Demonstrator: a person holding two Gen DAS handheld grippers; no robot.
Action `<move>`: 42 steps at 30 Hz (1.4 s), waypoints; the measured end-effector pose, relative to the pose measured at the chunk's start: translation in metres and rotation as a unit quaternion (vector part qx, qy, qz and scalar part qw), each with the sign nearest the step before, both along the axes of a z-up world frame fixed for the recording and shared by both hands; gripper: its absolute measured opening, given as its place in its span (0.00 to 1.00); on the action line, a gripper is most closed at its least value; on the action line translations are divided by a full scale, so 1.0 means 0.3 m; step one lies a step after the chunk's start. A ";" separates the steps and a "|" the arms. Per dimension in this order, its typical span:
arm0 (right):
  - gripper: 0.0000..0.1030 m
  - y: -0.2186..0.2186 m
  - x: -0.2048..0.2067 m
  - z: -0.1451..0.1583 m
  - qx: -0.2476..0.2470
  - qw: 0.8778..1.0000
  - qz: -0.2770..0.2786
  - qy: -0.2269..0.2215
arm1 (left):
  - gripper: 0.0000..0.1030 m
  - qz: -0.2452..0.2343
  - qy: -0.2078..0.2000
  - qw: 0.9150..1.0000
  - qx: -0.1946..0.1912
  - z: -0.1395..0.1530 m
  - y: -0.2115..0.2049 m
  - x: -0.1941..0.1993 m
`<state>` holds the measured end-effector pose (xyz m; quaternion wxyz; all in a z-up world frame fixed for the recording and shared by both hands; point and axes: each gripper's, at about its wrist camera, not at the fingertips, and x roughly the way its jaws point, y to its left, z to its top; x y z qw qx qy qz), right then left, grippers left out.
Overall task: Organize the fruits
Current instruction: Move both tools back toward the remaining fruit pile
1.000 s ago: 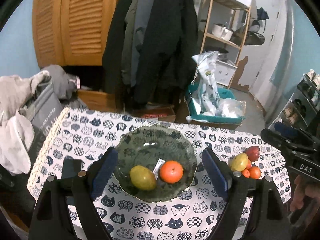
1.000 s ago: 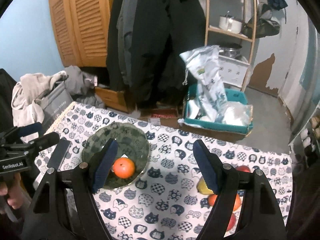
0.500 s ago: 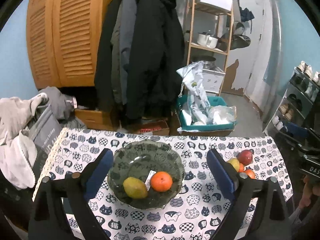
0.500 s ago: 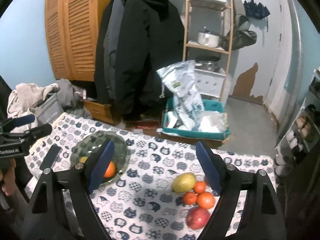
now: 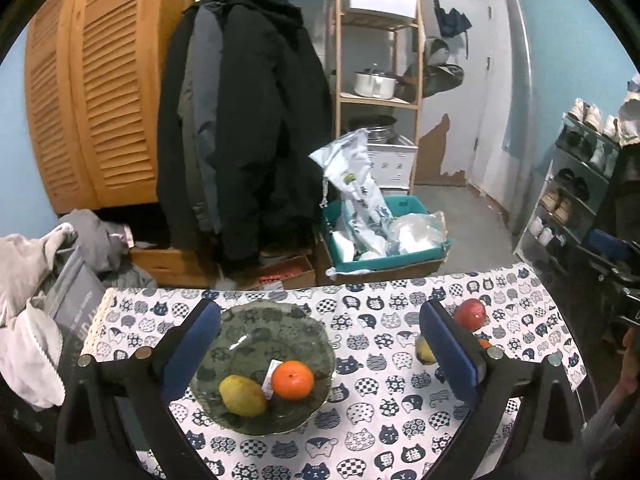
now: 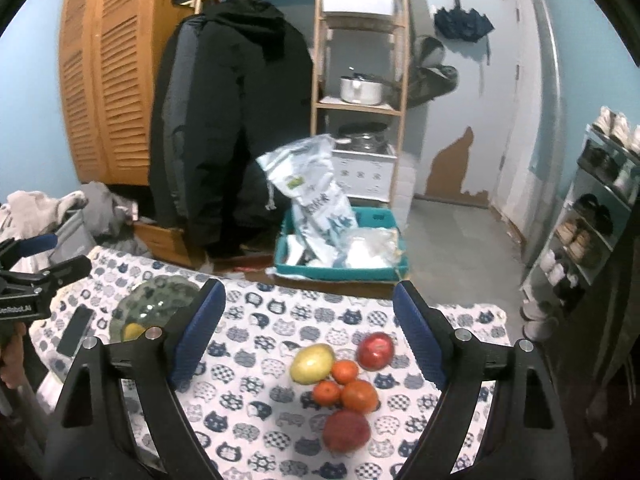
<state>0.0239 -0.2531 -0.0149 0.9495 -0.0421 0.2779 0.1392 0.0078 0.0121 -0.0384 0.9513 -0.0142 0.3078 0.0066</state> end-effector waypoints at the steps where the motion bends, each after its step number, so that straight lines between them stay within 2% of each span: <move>1: 0.82 -0.014 0.000 -0.006 0.001 1.000 -0.005 0.003 | 0.98 -0.005 0.001 1.000 0.000 -0.002 -0.013 0.005; 12: 0.82 -0.134 0.012 -0.083 0.006 0.998 -0.040 0.038 | 0.98 -0.044 0.018 0.999 0.012 -0.040 -0.136 0.055; 18: 0.82 -0.146 0.044 -0.160 -0.004 0.996 -0.049 0.071 | 0.98 -0.048 0.038 0.998 0.019 -0.102 -0.180 0.098; 27: 0.82 -0.137 0.100 -0.343 -0.029 0.988 -0.050 0.142 | 0.98 -0.055 0.092 0.994 0.034 -0.289 -0.226 0.159; 30: 0.82 -0.148 0.119 -0.400 -0.027 0.984 -0.054 0.167 | 0.98 -0.060 0.115 0.991 0.024 -0.341 -0.233 0.177; 34: 0.82 -0.164 0.147 -0.489 -0.007 0.975 -0.053 0.214 | 0.98 -0.061 0.149 0.987 0.017 -0.420 -0.246 0.197; 42: 0.82 -0.177 0.186 -0.649 -0.021 0.959 -0.068 0.275 | 0.98 -0.056 0.196 0.979 0.025 -0.551 -0.259 0.239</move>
